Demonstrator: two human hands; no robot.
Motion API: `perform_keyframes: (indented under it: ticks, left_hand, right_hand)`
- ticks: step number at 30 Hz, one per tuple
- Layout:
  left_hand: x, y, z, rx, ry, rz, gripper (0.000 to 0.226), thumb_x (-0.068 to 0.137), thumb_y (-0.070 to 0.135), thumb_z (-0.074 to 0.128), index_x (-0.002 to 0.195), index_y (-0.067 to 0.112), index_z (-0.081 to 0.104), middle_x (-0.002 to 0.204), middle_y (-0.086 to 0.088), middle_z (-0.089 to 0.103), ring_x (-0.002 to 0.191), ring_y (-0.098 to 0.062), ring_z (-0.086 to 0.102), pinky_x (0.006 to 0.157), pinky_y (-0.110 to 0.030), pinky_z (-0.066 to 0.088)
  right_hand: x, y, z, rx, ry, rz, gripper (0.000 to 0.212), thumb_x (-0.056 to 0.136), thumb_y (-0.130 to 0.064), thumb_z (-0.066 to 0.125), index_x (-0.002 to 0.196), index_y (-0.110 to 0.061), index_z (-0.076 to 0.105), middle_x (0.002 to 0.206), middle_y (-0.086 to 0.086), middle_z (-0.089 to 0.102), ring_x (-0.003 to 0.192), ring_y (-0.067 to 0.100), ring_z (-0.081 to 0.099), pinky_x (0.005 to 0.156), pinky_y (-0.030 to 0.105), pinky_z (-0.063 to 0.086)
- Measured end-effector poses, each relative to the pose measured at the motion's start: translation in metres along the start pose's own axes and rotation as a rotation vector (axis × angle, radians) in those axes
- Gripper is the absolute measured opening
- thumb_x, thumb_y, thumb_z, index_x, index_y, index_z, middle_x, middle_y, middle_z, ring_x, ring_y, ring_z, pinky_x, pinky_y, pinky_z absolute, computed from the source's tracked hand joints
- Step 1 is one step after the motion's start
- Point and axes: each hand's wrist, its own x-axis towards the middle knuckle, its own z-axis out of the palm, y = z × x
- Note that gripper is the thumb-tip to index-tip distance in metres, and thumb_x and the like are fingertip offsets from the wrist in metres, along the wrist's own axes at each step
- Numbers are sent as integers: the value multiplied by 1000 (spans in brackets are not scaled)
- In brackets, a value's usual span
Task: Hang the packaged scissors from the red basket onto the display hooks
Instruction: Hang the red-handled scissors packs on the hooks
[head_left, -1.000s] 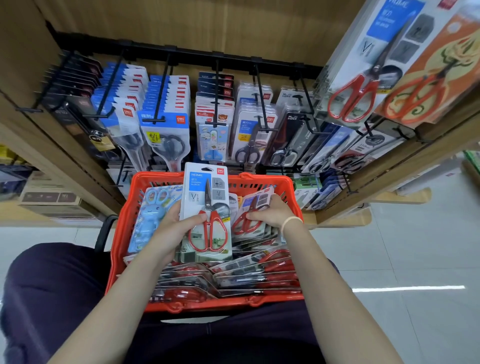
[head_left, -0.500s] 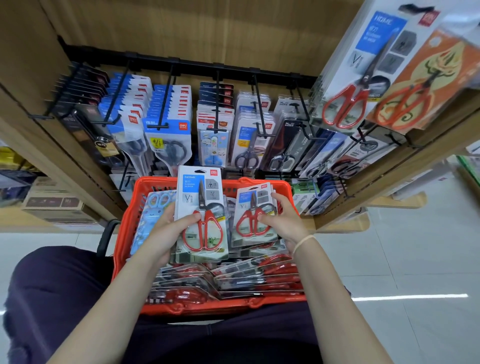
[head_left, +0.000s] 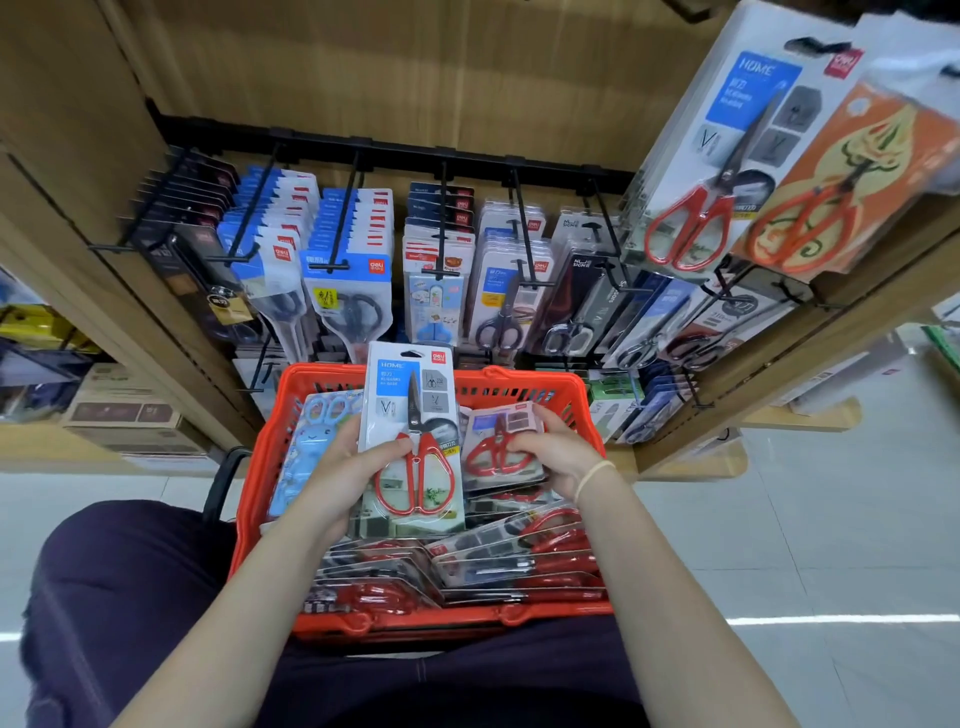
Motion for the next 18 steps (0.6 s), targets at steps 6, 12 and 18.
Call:
perform_keyframes:
  ticks: [6,12,18]
  left_hand:
    - [0,-2,-5,9,20,-7,50,91,16,75,134,33,58,114,-1,78,103,-26,75,95,-52,57]
    - [1,2,-12,-14,26,-20,48,92,16,73,136,31,58,114,-3,78,101,-26,76,86,-45,60]
    - [4,1,-17,5,59,-55,50,91,17,75,136,29,58,115,-4,77,103,-29,75,96,-56,57]
  right_hand:
    - [12,1,13,-86,-44,-28,78,77,-3,74,144,-34,49,131,8,60,128,27,54,114,41,39]
    - [-6,12,-15,125,-143,-65,64,78,5,70,119,-44,70,138,11,58,116,31,65,95,47,55]
    - [-19,18,-24,155,-194,-221,76,87,16,60,139,-38,54,142,4,55,112,27,68,100,45,54]
